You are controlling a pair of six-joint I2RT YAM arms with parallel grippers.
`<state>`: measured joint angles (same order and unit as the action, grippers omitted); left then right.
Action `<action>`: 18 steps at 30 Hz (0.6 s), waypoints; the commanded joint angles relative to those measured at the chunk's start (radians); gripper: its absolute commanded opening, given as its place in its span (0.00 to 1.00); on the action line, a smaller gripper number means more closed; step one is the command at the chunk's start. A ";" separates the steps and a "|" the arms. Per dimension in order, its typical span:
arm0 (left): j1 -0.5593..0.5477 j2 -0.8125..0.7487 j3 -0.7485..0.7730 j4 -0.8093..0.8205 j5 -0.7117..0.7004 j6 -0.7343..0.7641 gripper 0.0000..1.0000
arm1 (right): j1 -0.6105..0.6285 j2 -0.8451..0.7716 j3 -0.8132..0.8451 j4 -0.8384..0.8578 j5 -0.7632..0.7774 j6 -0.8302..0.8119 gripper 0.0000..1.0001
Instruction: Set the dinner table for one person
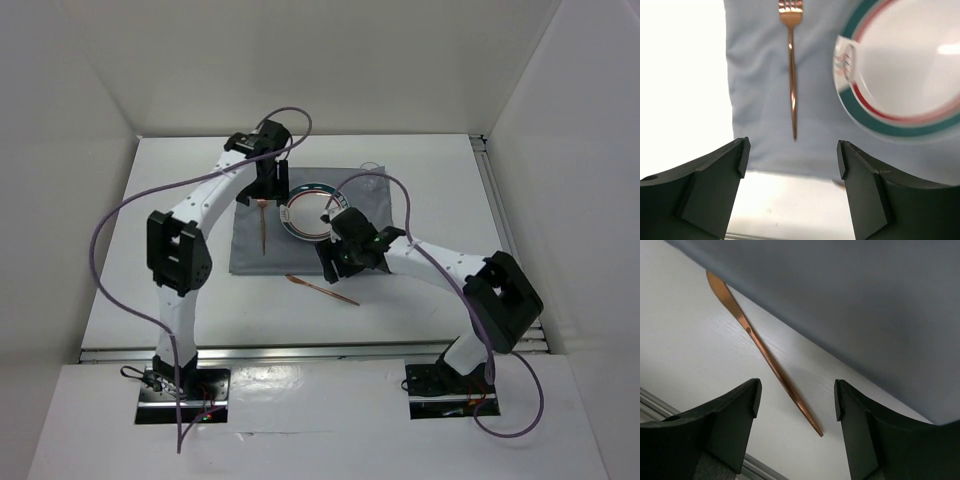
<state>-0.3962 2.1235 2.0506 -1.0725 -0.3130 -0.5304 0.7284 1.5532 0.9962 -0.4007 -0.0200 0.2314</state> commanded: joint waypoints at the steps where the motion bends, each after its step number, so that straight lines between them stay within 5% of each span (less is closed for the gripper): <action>1: -0.032 -0.186 -0.058 -0.040 0.003 -0.025 0.89 | 0.023 0.033 0.025 0.088 -0.050 -0.070 0.71; 8: -0.062 -0.473 -0.323 0.040 0.069 -0.098 0.89 | 0.074 0.087 -0.028 0.144 -0.074 -0.107 0.65; 18: -0.062 -0.547 -0.365 0.031 0.058 -0.117 0.89 | 0.123 0.168 -0.059 0.145 -0.023 -0.107 0.54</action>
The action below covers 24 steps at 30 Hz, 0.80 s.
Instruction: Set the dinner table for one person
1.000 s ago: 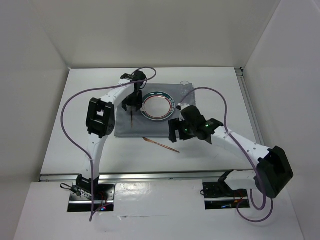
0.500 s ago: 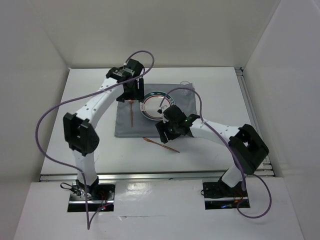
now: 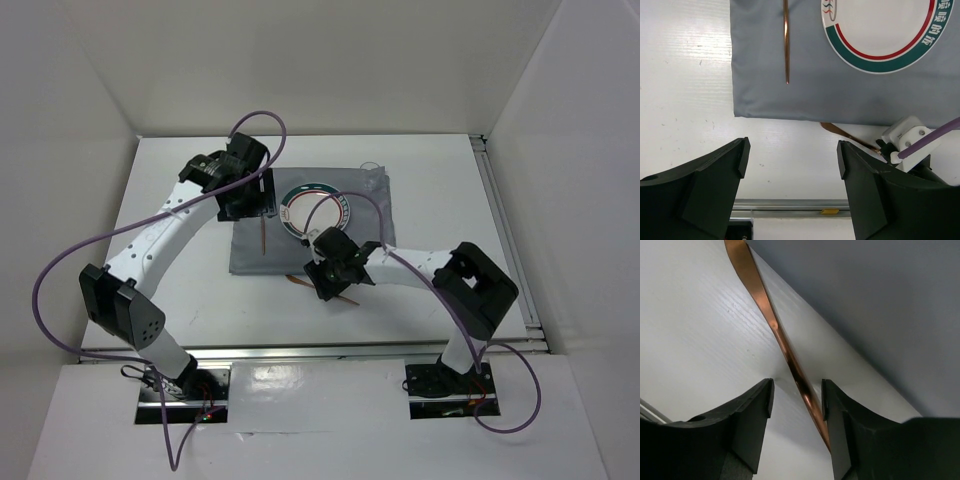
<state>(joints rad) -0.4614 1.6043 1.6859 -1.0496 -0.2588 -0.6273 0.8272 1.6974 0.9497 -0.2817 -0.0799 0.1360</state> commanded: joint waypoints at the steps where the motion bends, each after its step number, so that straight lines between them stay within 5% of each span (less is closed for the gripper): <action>1: 0.003 -0.027 0.000 0.008 0.004 -0.020 0.89 | 0.024 0.034 -0.012 0.026 0.037 -0.001 0.53; 18: 0.003 -0.027 0.000 0.008 -0.014 -0.029 0.89 | 0.168 0.050 -0.022 -0.083 0.140 -0.033 0.02; 24: 0.003 -0.037 0.000 -0.001 -0.039 -0.029 0.89 | 0.224 -0.057 0.003 -0.160 0.187 -0.053 0.00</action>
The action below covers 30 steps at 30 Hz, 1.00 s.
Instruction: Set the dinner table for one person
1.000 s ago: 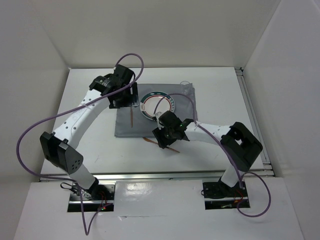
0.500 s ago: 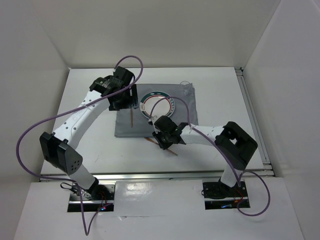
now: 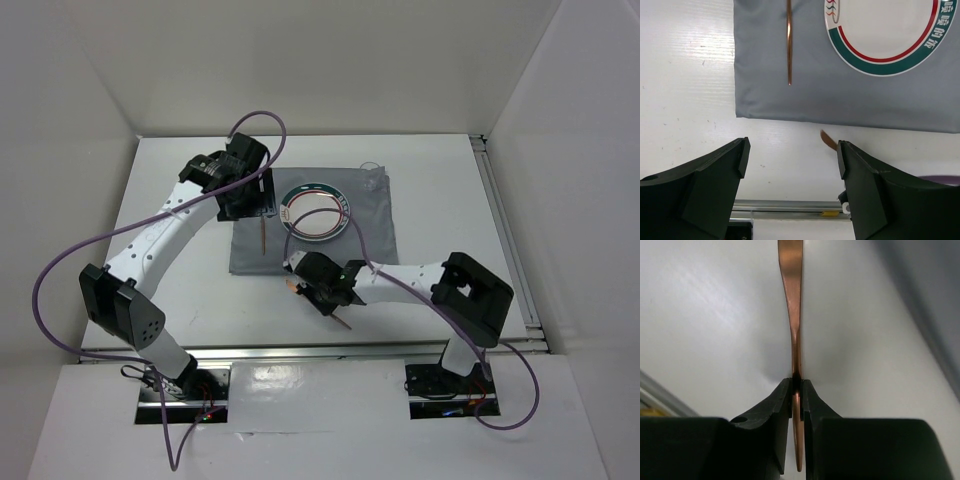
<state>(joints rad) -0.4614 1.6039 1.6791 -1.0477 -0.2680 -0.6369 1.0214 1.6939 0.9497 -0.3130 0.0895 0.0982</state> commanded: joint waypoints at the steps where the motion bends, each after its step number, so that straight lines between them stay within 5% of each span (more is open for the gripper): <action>1: 0.003 -0.045 0.007 -0.012 -0.039 -0.029 0.89 | 0.029 -0.063 0.003 -0.141 0.027 -0.015 0.00; 10: 0.003 -0.055 0.025 -0.012 -0.048 -0.047 0.89 | 0.026 -0.217 0.084 -0.219 0.105 0.009 0.00; 21: 0.003 -0.085 0.034 -0.043 -0.089 -0.067 0.89 | -0.415 -0.169 0.181 -0.182 -0.077 0.320 0.00; 30: 0.003 -0.104 0.004 -0.043 -0.099 -0.076 0.89 | -0.606 0.026 0.270 -0.133 -0.123 0.416 0.00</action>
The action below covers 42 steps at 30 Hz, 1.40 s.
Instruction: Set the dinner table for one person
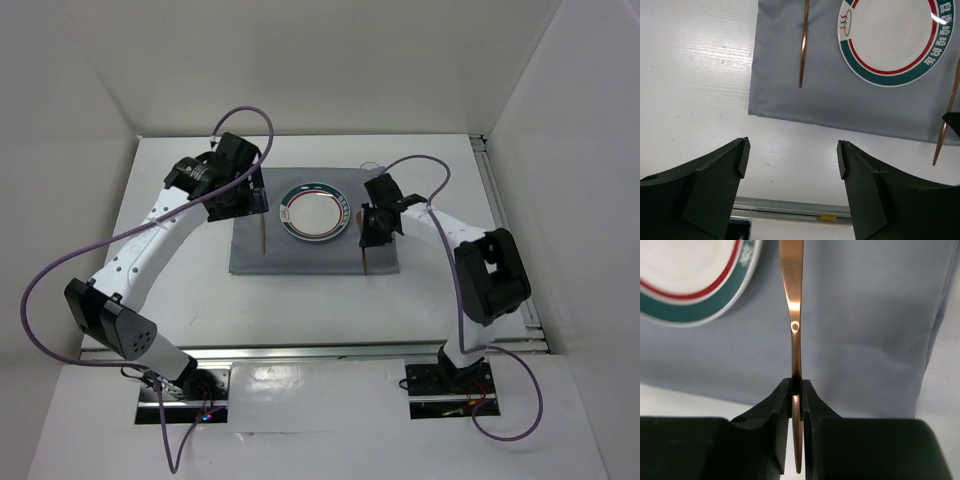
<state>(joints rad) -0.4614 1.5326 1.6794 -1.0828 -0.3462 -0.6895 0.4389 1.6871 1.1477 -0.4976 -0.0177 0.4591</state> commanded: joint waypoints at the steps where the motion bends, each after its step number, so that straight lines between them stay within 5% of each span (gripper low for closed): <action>1: 0.003 -0.032 0.003 -0.008 -0.020 -0.024 0.89 | -0.037 0.046 0.092 0.060 -0.016 0.055 0.00; 23: 0.012 -0.032 -0.024 -0.008 -0.020 -0.015 0.89 | -0.100 0.296 0.251 0.114 0.094 0.001 0.02; 27: 0.012 -0.023 -0.024 -0.008 -0.020 -0.015 0.89 | -0.100 0.307 0.273 0.090 0.116 -0.017 0.17; 31: 0.012 -0.014 -0.015 -0.008 -0.011 -0.015 0.89 | -0.100 0.260 0.253 0.090 0.116 -0.036 0.47; 42: 0.012 -0.014 0.005 0.010 0.009 -0.005 0.89 | -0.130 -0.022 0.254 -0.033 0.194 -0.066 0.88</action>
<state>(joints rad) -0.4541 1.5314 1.6623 -1.0912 -0.3408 -0.6884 0.3351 1.8141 1.3689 -0.4839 0.1184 0.4065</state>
